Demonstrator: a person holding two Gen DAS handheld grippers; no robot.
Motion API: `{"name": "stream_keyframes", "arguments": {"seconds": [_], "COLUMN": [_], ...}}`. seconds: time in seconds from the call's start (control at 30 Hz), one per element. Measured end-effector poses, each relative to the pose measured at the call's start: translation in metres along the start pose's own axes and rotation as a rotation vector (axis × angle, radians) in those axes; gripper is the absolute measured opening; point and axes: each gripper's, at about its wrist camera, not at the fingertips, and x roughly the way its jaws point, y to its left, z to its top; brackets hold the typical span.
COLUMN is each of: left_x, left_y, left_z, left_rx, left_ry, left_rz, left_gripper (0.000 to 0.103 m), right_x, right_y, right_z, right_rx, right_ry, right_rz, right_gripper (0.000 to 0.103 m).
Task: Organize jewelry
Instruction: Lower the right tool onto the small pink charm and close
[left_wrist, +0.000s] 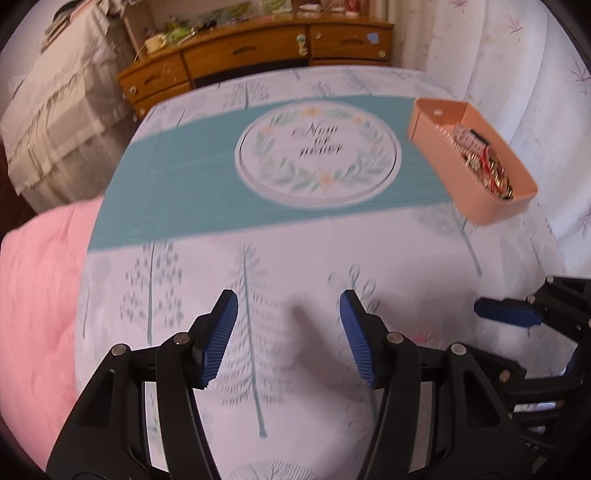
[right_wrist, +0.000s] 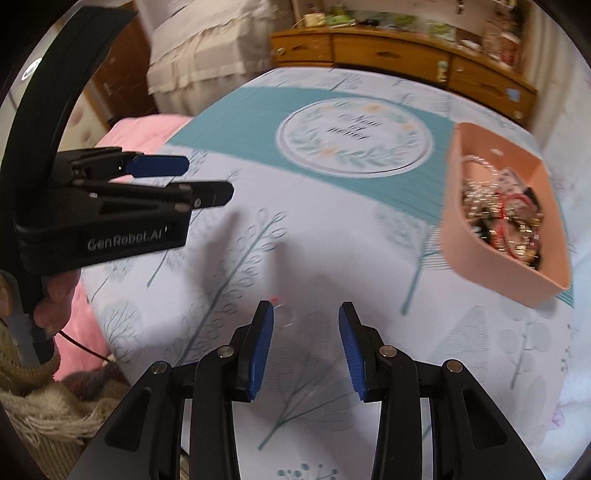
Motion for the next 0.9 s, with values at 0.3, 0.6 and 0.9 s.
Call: {"name": "stream_keyframes", "arguments": {"seconds": [0.3,0.6,0.9], "left_x": [0.014,0.014,0.013], "left_y": [0.010,0.014,0.019], "left_z": [-0.018,-0.016,-0.018], "left_rx": [-0.037,-0.043,-0.059], "left_ry": [0.051,0.044,0.044], "left_rz": [-0.028,-0.047,-0.048], "left_gripper": [0.055,0.055,0.055], "right_x": [0.020,0.032,0.039], "right_y": [0.017,0.027,0.030], "right_z": [0.003,0.013,0.013], "right_rx": [-0.059,-0.122,-0.141], "right_ry": [0.043,0.062,0.073], "right_rz": [0.002,-0.002,-0.024], "right_gripper": [0.037,0.024,0.019]}}
